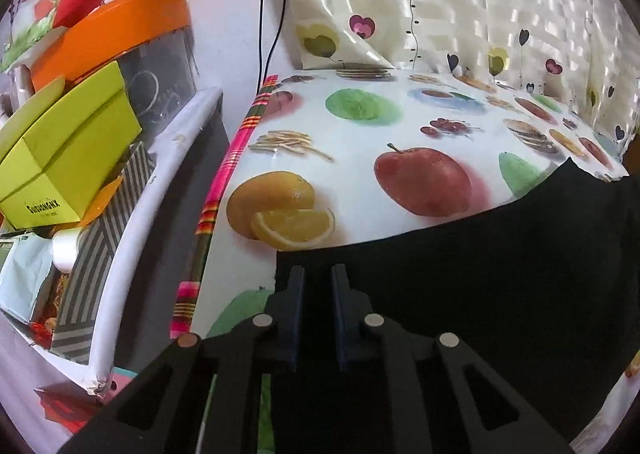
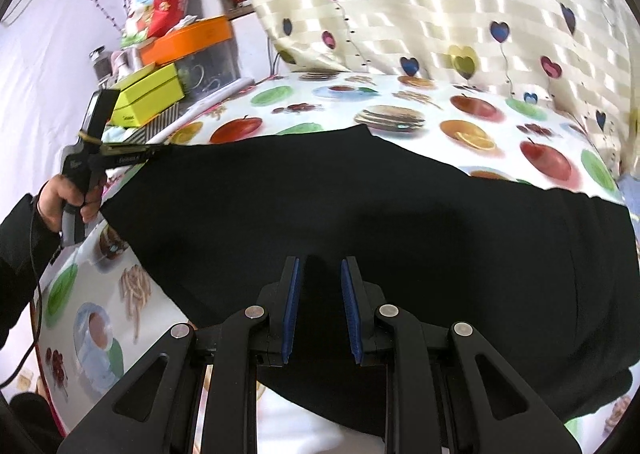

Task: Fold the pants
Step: 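Lift and fold the pants with both grippers, then open them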

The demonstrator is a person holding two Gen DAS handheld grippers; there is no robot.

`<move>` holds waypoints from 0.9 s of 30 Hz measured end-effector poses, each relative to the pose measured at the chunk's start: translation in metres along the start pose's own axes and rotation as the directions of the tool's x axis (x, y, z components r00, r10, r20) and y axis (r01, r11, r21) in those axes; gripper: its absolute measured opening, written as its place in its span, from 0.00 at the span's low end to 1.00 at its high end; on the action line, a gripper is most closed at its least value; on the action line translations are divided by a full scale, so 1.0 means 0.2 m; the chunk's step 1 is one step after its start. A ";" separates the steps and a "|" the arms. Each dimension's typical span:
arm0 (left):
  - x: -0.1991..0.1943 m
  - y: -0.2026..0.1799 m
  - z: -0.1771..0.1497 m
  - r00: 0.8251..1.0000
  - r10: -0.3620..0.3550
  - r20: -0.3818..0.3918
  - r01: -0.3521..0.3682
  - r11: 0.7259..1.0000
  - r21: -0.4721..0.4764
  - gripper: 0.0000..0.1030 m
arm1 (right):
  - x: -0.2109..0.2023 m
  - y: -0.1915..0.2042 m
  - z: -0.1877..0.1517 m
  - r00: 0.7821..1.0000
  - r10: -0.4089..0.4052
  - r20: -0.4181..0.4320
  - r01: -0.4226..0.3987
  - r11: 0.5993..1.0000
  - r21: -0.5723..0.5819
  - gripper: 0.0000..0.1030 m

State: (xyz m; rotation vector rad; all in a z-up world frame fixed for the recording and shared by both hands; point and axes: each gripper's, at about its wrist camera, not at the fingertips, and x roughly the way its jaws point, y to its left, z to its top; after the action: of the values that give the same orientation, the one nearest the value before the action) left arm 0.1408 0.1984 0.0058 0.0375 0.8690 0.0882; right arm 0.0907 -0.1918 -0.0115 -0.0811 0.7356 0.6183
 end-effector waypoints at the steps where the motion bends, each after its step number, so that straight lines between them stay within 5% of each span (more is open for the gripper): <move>1: 0.00 0.01 0.00 1.000 -0.007 -0.006 0.007 1.000 -0.007 0.07 | -0.01 -0.01 0.00 1.000 0.000 0.002 0.000 1.000 0.005 0.21; 9: -0.14 0.01 0.07 0.992 0.045 0.115 -0.042 0.999 -0.032 0.03 | -0.07 -0.03 0.01 0.999 -0.030 0.032 0.030 1.000 0.010 0.21; 14: 0.04 0.02 0.05 0.997 0.072 -0.005 -0.072 0.997 -0.016 0.05 | -0.08 -0.12 -0.03 0.995 -0.094 0.017 0.092 0.993 0.068 0.21; 19: 0.00 0.09 0.07 0.992 0.125 -0.023 -0.127 0.988 -0.089 0.09 | -0.14 -0.25 -0.09 0.987 -0.162 0.003 0.159 0.975 0.154 0.21; 22: -0.09 0.14 0.04 0.996 0.094 -0.001 -0.093 0.980 -0.177 0.09 | -0.18 -0.34 -0.16 0.966 -0.253 -0.059 0.259 0.949 0.182 0.38; 27: -0.30 -0.09 0.01 0.995 0.004 0.099 0.006 0.994 -0.108 0.09 | -0.27 -0.37 -0.23 0.965 -0.236 -0.116 0.254 0.952 0.172 0.38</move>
State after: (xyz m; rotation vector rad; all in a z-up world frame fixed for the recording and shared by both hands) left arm 0.1043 0.1746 0.0514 -0.0596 0.7635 0.1314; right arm 0.0719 -0.2923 -0.0209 -0.0291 0.8566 0.3080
